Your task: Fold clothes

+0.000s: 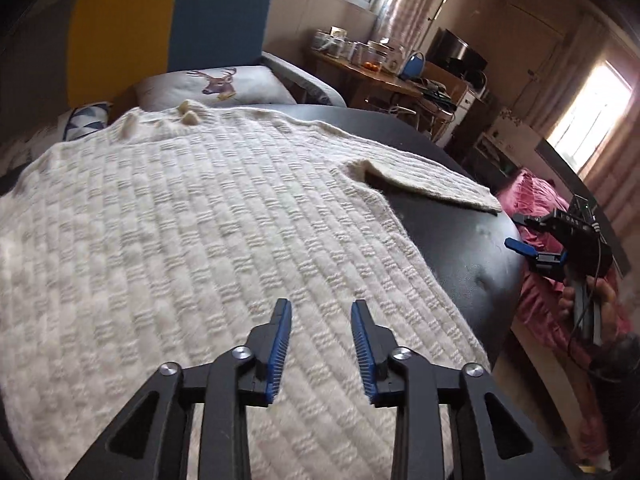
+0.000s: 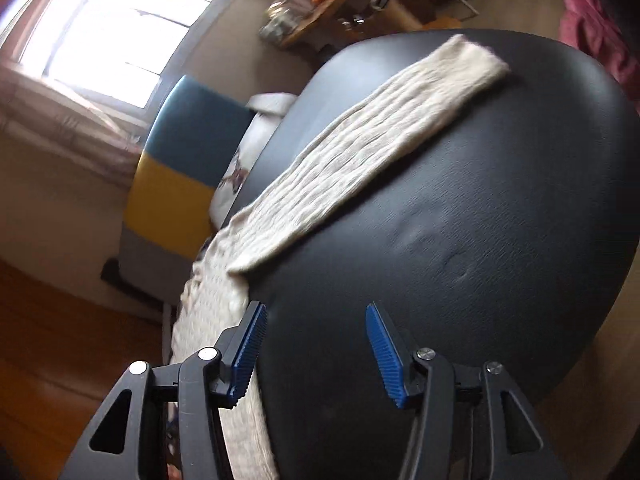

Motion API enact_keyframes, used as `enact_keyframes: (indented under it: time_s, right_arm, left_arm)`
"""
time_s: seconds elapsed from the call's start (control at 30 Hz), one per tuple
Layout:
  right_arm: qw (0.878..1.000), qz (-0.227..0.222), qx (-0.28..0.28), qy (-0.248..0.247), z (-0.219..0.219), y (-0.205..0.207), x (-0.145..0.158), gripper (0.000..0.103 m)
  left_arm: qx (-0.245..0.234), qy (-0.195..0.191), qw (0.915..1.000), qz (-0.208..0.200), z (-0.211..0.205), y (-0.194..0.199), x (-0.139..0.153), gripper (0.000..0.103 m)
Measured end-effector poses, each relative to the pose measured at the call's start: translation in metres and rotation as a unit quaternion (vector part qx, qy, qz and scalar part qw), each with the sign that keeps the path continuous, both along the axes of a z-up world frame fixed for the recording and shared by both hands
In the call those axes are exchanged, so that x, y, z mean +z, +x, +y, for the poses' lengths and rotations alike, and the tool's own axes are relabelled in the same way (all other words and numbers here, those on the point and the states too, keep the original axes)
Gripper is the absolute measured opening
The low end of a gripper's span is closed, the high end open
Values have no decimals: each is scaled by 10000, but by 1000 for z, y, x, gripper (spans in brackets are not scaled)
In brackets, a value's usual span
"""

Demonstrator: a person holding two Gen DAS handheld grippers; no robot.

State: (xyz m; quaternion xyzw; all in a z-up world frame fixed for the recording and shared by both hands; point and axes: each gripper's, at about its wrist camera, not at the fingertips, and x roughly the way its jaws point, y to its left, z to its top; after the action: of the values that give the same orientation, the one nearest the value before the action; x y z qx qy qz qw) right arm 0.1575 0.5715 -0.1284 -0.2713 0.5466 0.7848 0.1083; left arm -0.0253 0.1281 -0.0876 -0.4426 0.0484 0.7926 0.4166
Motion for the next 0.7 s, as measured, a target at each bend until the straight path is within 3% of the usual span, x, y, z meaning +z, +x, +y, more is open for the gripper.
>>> enact_keyframes:
  time_s: [0.2,0.27,0.3,0.4,0.47,0.5,0.7]
  right_arm:
    - [9908,65,-1322,-271,62,-6,-24,53]
    - [9837,143,-1757,-364,76,-7,-31,52]
    - [9809,126,-1908,-364,82,-9,-33,47]
    - [9798,102,-1987,-187,94,-23,-29,45]
    - [9805,82,-1965,-46,100,-37,-27,47]
    - [9809,80,-1945,14,102,-44,-27,47]
    - [9815,-182,-1884,282,108,-75,-25,49]
  left_arm:
    - [-38,-528,9986,10,31,-21,-23,42]
    - [114,-500,9987,33,30,-31,-24,42]
    - [193,-482,9986,66,30,-37,-23,42]
    - [408,-455,9979,226,35,-60,-16,41]
    - [562,-577,9959,419,42,-76,-13,23]
    - [626,-697,9944,491,46,-84,-14,4]
    - [838,-1060,9907,144,53,-122,-41,2]
